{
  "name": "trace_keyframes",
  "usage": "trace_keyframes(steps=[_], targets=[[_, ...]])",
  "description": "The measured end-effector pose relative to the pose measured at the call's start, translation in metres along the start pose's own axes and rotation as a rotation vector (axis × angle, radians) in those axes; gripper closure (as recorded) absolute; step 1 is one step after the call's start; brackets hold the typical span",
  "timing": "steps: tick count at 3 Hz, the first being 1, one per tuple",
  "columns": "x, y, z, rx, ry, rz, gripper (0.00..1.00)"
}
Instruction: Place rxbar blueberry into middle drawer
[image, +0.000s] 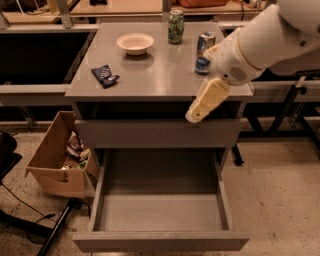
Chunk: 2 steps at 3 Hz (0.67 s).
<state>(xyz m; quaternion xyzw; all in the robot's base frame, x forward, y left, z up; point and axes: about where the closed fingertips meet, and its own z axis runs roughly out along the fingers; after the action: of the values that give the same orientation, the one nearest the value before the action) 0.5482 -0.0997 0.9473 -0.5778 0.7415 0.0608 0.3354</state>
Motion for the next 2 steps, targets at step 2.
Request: trace_keyframes(steps=[2], targets=[[-0.099,-0.053,0.075,0.123,-0.025,0.138,0.0]])
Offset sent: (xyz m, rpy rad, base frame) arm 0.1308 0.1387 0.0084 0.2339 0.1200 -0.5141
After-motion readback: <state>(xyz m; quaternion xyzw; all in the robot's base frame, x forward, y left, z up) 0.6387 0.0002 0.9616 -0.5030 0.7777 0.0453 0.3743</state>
